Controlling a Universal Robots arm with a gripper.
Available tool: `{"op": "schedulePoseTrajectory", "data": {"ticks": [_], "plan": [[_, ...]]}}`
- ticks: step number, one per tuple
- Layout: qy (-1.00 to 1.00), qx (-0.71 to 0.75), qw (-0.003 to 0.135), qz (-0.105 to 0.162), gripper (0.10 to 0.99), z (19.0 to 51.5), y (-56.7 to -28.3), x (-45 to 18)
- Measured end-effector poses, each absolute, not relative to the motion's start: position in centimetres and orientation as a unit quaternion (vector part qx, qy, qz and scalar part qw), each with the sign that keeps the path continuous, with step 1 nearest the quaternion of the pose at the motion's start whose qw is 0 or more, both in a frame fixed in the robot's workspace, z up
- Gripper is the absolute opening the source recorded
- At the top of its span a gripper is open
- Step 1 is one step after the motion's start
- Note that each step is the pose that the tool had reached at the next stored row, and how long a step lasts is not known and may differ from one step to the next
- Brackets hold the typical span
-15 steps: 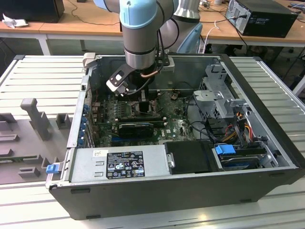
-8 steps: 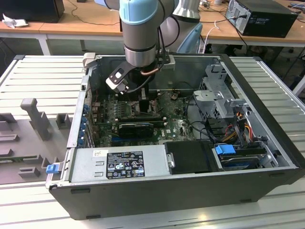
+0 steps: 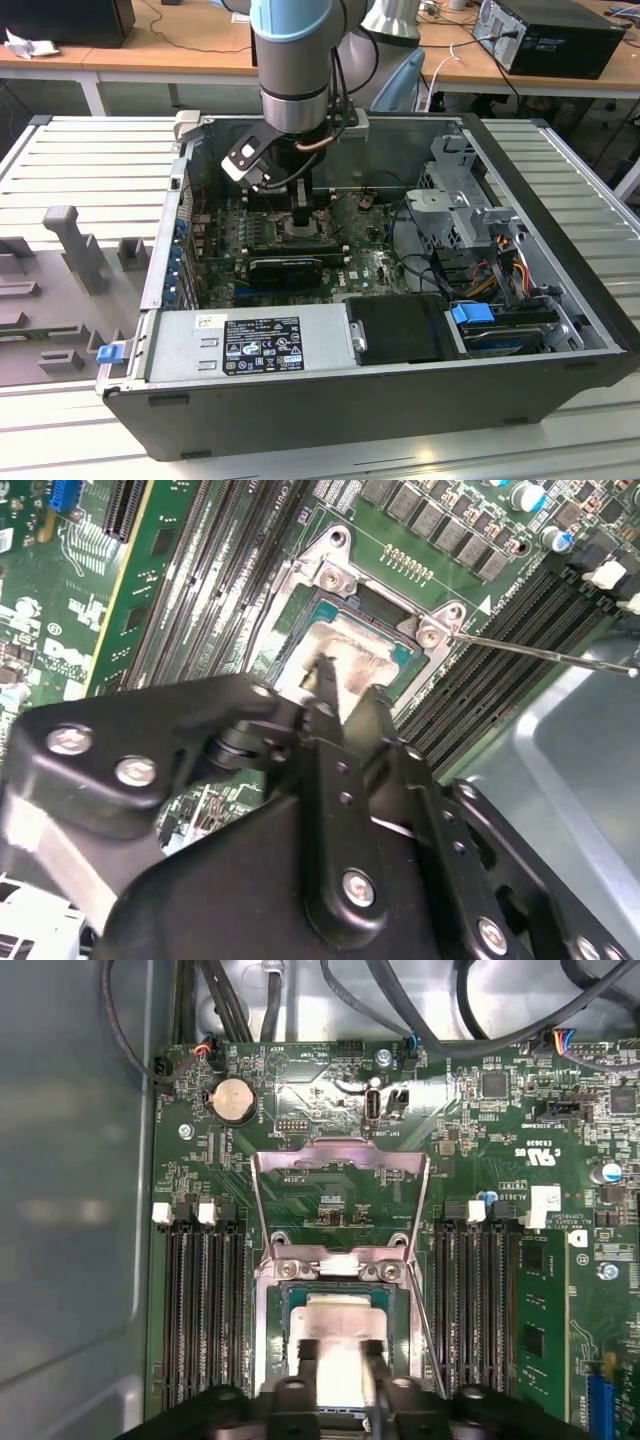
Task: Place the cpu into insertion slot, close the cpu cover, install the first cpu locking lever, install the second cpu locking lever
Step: 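Place the cpu into insertion slot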
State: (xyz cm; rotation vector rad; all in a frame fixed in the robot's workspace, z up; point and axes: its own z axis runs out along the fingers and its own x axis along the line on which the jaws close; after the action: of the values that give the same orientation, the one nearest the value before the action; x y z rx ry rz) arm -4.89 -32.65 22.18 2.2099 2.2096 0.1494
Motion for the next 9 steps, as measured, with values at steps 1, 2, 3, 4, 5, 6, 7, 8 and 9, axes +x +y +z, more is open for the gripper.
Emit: {"op": "schedulePoseTrajectory", "data": {"ticks": [1,2,3,4,5,6,7,8,9], "plan": [[0.706,0.706,0.007,0.048,0.278,22.28,-32.65,-4.89],[0.706,0.706,0.007,0.047,0.157,22.36,-32.65,-4.9],[0.706,0.706,0.007,0.047,0.157,22.38,-32.64,-4.89],[0.706,0.706,0.007,0.047,0.106,22.42,-32.65,-4.89],[0.706,0.706,0.007,0.047,0.106,22.47,-32.65,-4.9],[0.706,0.706,0.007,0.047,0.106,22.67,-32.65,-4.9],[0.706,0.706,0.007,0.047,0.106,22.82,-32.65,-4.89],[0.706,0.706,0.007,0.047,0.106,22.87,-32.64,-4.89],[0.706,0.706,0.007,0.047,0.106,22.97,-32.65,-4.9]]}}
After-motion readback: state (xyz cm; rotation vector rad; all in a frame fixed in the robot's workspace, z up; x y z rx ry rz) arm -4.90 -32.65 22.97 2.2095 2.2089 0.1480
